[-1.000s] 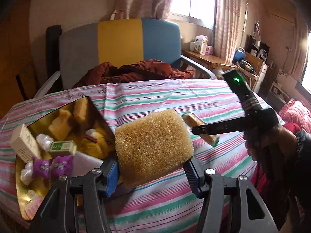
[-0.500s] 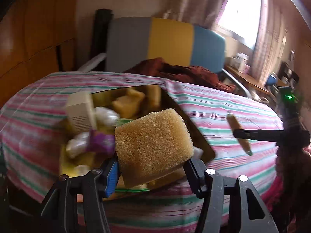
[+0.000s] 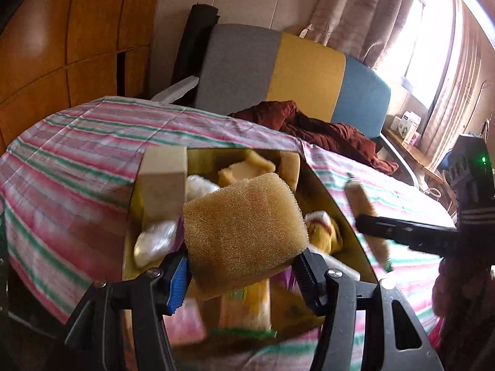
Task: Organize objects
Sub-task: 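Carry the yellow sponge and small cracker packet into the gold tray and release both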
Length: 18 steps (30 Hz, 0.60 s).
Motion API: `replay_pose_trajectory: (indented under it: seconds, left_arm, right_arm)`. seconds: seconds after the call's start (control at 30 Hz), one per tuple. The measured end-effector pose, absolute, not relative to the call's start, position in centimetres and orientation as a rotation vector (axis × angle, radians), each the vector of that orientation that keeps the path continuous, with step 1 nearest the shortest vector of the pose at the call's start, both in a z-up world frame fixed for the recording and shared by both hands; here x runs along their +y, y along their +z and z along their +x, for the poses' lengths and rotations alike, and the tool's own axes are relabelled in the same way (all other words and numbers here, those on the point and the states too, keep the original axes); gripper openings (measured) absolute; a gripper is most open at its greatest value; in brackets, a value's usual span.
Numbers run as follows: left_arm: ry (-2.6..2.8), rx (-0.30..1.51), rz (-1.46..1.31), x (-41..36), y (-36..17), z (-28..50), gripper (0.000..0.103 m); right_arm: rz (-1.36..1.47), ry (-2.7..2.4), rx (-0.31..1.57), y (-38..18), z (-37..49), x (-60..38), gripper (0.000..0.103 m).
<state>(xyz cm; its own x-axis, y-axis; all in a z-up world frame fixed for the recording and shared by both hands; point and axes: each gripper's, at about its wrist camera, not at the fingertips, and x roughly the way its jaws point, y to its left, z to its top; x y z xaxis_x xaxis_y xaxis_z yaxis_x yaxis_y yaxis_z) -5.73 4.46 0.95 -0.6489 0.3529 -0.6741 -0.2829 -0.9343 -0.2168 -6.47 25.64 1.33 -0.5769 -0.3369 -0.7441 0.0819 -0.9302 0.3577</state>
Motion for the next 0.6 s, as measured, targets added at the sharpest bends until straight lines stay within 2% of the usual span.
replay_pose_trajectory:
  seconds: [0.47, 0.6]
  left_arm:
    - [2.539, -0.147, -1.219, 6.7, -2.6, -11.8, 0.064]
    - [2.507, -0.172, -1.249, 6.5, -3.4, -12.1, 0.070]
  right_arm:
    - [1.329, -2.574, -0.484, 0.6, -12.9, 23.7, 0.047]
    - [1.346, -2.568, -0.471, -0.3, -12.2, 23.7, 0.047]
